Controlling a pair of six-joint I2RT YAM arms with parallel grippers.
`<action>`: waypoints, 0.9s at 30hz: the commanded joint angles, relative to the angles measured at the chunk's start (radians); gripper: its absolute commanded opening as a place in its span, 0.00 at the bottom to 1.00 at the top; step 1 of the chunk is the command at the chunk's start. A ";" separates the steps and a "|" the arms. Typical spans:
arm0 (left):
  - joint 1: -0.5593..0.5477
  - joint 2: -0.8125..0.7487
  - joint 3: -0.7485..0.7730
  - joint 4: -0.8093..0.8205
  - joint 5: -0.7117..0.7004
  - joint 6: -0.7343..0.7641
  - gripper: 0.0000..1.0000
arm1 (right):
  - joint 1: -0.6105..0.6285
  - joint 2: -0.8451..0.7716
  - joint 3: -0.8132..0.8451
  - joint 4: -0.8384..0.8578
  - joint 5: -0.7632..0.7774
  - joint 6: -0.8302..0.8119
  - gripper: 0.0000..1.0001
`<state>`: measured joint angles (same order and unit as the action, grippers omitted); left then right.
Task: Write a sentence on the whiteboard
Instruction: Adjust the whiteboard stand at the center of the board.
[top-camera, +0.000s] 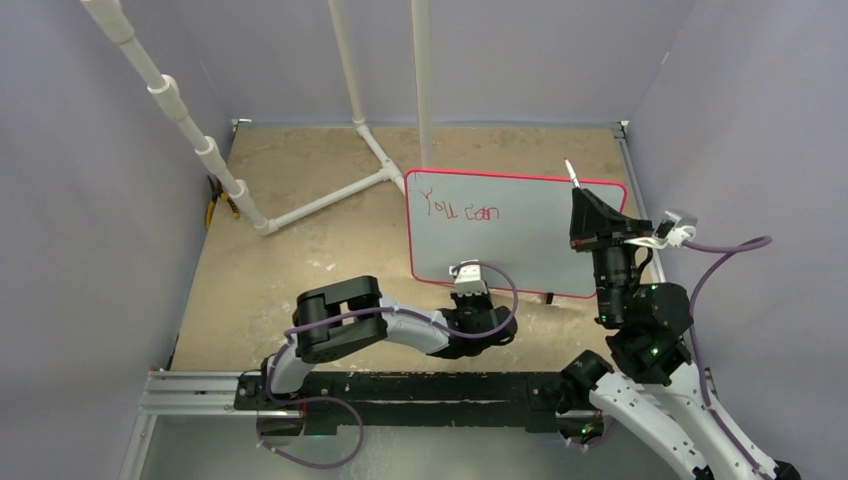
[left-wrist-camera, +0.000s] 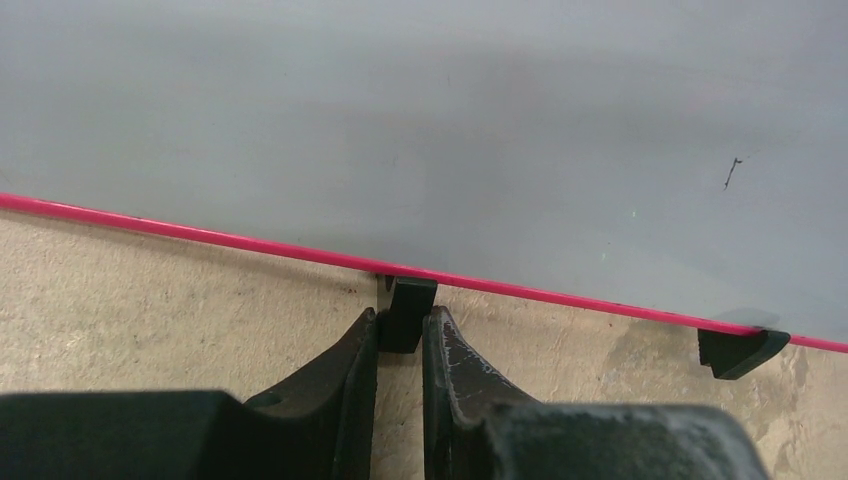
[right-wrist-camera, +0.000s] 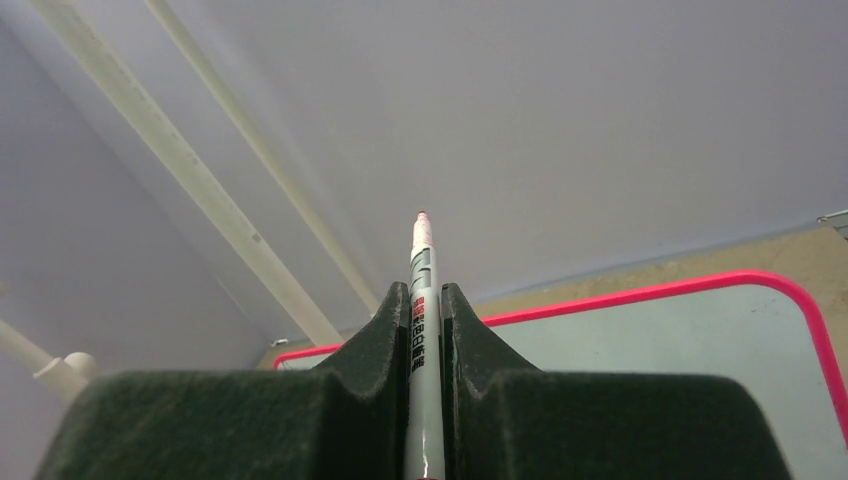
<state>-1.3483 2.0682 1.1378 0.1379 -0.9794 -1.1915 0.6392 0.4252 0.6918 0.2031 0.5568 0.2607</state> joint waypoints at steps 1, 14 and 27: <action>0.025 -0.017 -0.040 -0.086 -0.031 -0.040 0.00 | -0.004 0.011 0.042 0.025 -0.016 -0.011 0.00; 0.078 -0.026 -0.019 -0.018 -0.118 0.040 0.00 | -0.004 0.033 0.050 0.006 -0.091 -0.023 0.00; 0.150 0.001 0.020 0.082 -0.177 0.144 0.00 | -0.004 0.069 0.064 -0.009 -0.108 -0.023 0.00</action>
<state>-1.2499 2.0594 1.1278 0.1650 -1.0000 -1.0950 0.6392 0.4812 0.7071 0.1905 0.4747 0.2554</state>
